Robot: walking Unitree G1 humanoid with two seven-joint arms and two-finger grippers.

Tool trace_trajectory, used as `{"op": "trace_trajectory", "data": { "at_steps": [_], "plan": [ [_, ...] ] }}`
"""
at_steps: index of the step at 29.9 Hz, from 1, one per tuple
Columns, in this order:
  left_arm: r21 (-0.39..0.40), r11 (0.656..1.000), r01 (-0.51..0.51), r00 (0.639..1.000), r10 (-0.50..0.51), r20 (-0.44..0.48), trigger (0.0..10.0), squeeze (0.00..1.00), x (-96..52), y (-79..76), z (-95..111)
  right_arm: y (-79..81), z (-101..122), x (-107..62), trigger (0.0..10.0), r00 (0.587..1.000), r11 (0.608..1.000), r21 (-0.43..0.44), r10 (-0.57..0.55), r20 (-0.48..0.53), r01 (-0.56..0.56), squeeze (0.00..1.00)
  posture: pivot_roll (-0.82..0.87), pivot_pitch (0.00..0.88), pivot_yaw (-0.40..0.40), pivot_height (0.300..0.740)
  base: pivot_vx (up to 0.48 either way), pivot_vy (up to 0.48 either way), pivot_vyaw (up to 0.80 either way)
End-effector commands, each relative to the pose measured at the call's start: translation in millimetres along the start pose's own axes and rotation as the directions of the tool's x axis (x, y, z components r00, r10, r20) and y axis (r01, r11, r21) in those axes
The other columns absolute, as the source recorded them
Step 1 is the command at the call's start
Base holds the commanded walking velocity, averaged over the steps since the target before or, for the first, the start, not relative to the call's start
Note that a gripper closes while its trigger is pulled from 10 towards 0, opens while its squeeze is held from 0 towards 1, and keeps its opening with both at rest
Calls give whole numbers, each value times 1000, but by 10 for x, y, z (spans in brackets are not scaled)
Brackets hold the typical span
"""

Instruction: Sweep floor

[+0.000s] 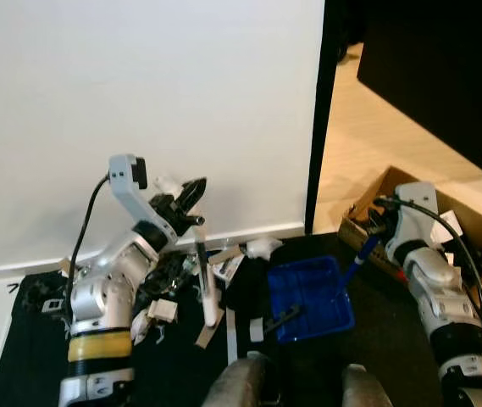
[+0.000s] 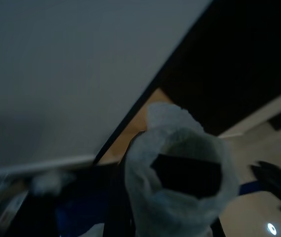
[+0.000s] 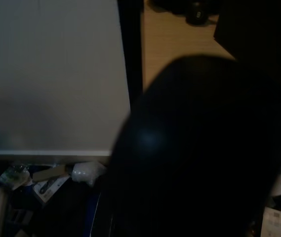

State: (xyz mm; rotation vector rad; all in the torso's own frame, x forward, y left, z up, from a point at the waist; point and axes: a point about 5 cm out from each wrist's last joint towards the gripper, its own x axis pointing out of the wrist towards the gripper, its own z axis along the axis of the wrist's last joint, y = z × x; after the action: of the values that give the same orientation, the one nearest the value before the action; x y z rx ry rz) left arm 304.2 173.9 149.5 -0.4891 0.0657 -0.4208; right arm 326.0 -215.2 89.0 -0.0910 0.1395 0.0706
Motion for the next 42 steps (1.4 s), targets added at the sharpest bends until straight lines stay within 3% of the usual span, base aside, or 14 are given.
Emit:
{"op": "trace_trajectory", "data": {
  "at_steps": [1, 3, 6, 10, 16, 22, 27, 30, 32, 34, 35, 37, 42],
  "plan": [
    [32, 999, -44, 999, 44, -12, 10000, 0, -59, -31, -42, 47, -202, -80, 10000, 998, 997, 80, -1, -70, 7, 0, 65, 215, 162, 740, 0, 0, 0],
    [60, 997, -56, 998, 57, -16, 10000, 0, -80, -99, -105, 34, -193, -104, 10000, 998, 996, 89, -8, -60, 13, 0, 63, 208, 167, 740, 0, 0, 0],
    [112, 981, -156, 987, 159, -25, 10000, 0, -148, -213, -288, -4, -159, -160, 10000, 999, 993, 115, -36, -29, 39, 0, 57, 201, 175, 740, 0, 0, 0],
    [54, 975, -216, 975, 219, -45, 10000, 0, -173, -220, -347, -39, -157, -178, 10000, 998, 992, 114, -52, -26, 55, 0, 57, 194, 180, 740, 0, 0, 0],
    [88, 991, -105, 992, 110, -59, 10000, 0, -235, -318, -387, -27, -142, -170, 10000, 998, 992, 115, -50, -27, 53, 0, 64, 193, 179, 740, 0, 0, 0],
    [201, 954, -223, 961, 251, -121, 10000, 0, -262, -92, -491, 19, -129, -138, 10000, 999, 992, 120, -41, -31, 45, 0, 73, 194, 170, 740, 0, 0, 0],
    [208, 945, -255, 932, 297, -209, 10000, 0, -247, 23, -572, 32, -119, -126, 10000, 999, 992, 118, -36, -32, 39, 0, 70, 197, 164, 740, 0, 0, 0],
    [250, 935, -252, 933, 303, -195, 10000, 0, -238, 55, -531, 17, -117, -125, 10000, 999, 992, 116, -37, -33, 41, 0, 70, 198, 162, 740, 0, 0, 0],
    [365, 896, -254, 931, 329, -159, 10000, 0, -225, 127, -462, 2, -120, -125, 10000, 999, 992, 115, -40, -36, 44, 0, 70, 198, 158, 740, 0, 0, 0],
    [399, 885, -240, 935, 321, -150, 10000, 0, -215, 161, -445, 1, -124, -125, 10000, 998, 992, 115, -40, -38, 44, 0, 72, 197, 154, 740, 0, 0, 0],
    [399, 885, -240, 935, 321, -150, 10000, 0, -215, 161, -445, 1, -124, -125, 10000, 998, 992, 115, -40, -38, 44, 0, 72, 197, 154, 740, 0, 0, 0],
    [341, 917, -205, 958, 260, -121, 10000, 0, -196, 233, -430, 16, -130, -121, 10000, 999, 992, 116, -35, -41, 40, 0, 70, 200, 145, 740, 0, 0, 0],
    [310, 914, -261, 947, 305, -102, 10000, 0, -185, 400, -457, 28, -118, -109, 10000, 999, 993, 114, -26, -42, 30, 0, 65, 207, 134, 740, 0, 0, 0]
  ]
}}
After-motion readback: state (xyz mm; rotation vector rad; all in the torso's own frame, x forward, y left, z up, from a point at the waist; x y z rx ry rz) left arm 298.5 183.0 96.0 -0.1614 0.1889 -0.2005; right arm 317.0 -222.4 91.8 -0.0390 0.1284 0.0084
